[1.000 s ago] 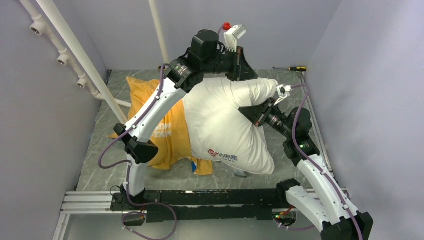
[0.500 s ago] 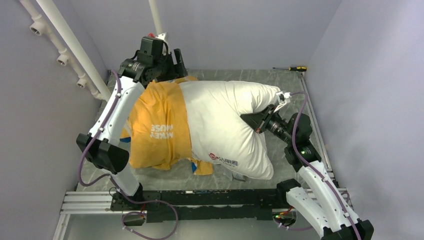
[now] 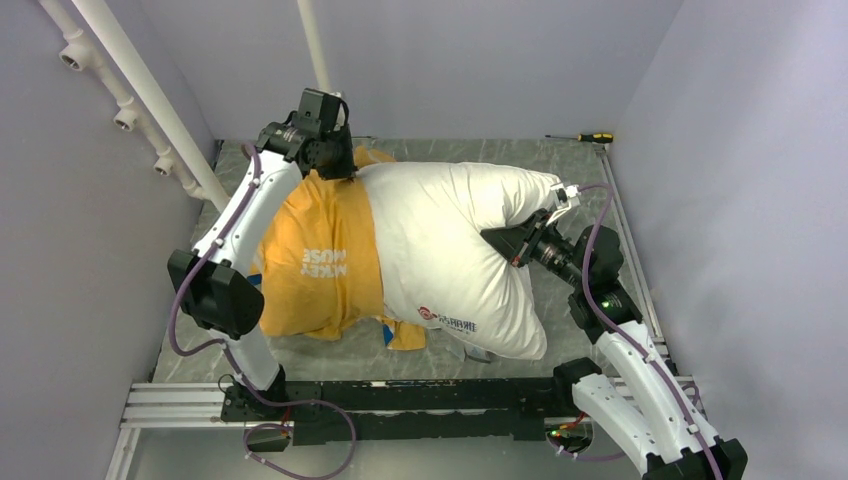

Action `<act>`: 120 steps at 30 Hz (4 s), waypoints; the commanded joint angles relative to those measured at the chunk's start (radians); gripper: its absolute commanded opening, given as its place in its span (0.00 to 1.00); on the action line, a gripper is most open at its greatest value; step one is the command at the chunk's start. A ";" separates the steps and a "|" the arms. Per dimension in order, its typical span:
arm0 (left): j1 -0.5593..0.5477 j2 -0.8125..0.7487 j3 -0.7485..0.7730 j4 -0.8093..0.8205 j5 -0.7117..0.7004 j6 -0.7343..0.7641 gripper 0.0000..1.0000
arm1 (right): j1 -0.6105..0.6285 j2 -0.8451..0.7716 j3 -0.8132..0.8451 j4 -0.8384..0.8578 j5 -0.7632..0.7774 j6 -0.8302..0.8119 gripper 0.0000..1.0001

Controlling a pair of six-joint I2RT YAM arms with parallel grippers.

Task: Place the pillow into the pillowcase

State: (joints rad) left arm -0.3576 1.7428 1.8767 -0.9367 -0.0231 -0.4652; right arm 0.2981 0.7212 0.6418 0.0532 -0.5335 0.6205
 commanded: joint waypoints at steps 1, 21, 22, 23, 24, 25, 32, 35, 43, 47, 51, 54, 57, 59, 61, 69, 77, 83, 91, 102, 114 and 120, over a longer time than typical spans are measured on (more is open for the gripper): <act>-0.001 -0.028 0.012 0.039 0.013 0.016 0.00 | 0.026 -0.004 0.031 0.036 -0.106 -0.005 0.00; -0.064 -0.279 -0.033 0.176 0.176 0.013 0.00 | 0.026 0.020 0.024 0.068 -0.112 0.009 0.00; -0.072 -0.277 -0.035 0.195 0.220 0.006 0.00 | 0.025 0.022 0.019 0.084 -0.115 0.015 0.00; -0.078 -0.266 -0.030 0.210 0.263 -0.007 0.00 | 0.025 0.026 0.011 0.103 -0.124 0.022 0.00; -0.094 -0.251 -0.017 0.218 0.294 -0.012 0.00 | 0.026 0.030 0.002 0.126 -0.132 0.027 0.00; -0.115 -0.231 0.003 0.215 0.309 -0.011 0.00 | 0.026 0.036 -0.005 0.155 -0.143 0.035 0.00; -0.266 -0.071 0.141 0.278 0.361 -0.033 0.00 | 0.024 0.085 0.005 0.343 -0.230 0.083 0.00; -0.329 0.016 0.253 0.304 0.385 -0.051 0.00 | 0.024 0.100 0.044 0.335 -0.243 0.064 0.00; -0.379 0.155 0.521 0.050 0.157 0.060 0.24 | 0.024 0.081 0.085 0.136 -0.158 -0.047 0.00; -0.272 0.018 0.334 -0.004 -0.084 0.064 0.78 | 0.023 0.045 0.072 0.013 -0.090 -0.111 0.12; -0.106 -0.086 0.123 -0.018 -0.153 0.004 0.85 | 0.024 0.037 0.053 -0.020 -0.088 -0.130 0.17; -0.026 -0.111 0.023 0.004 -0.116 0.000 0.87 | 0.024 0.045 0.045 -0.014 -0.104 -0.122 0.18; -0.004 -0.103 -0.012 -0.012 -0.117 -0.014 0.87 | 0.024 0.053 0.047 -0.016 -0.112 -0.123 0.18; -0.001 -0.096 -0.025 -0.027 -0.141 -0.023 0.88 | 0.024 0.058 0.050 -0.021 -0.111 -0.126 0.18; 0.004 -0.092 -0.048 -0.030 -0.139 -0.027 0.85 | 0.024 0.062 0.056 -0.024 -0.109 -0.128 0.19; 0.012 -0.135 -0.102 0.075 -0.015 -0.021 0.00 | 0.024 0.046 0.124 -0.176 0.041 -0.152 0.59; -0.002 -0.214 -0.049 0.119 0.089 0.050 0.00 | 0.024 -0.056 0.357 -0.413 0.421 -0.268 1.00; -0.053 -0.254 -0.095 0.223 0.256 0.063 0.00 | 0.024 0.119 0.562 -0.312 0.251 -0.383 1.00; -0.163 -0.263 -0.099 0.285 0.314 0.082 0.00 | 0.024 0.548 0.736 -0.218 -0.155 -0.446 1.00; -0.205 -0.300 -0.138 0.367 0.331 0.071 0.00 | 0.043 0.898 0.783 -0.124 -0.555 -0.383 0.74; -0.281 -0.035 0.188 0.386 0.483 0.023 0.00 | 0.143 0.717 0.503 0.481 -0.615 0.143 0.00; -0.423 0.085 0.387 0.399 0.617 -0.060 0.00 | 0.144 0.560 0.331 0.764 -0.379 0.359 0.00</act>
State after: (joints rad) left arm -0.6487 1.7962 2.1098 -0.8093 0.3500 -0.4179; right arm 0.3820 1.4055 1.0248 0.5137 -0.9794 0.7654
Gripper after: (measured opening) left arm 0.007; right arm 0.009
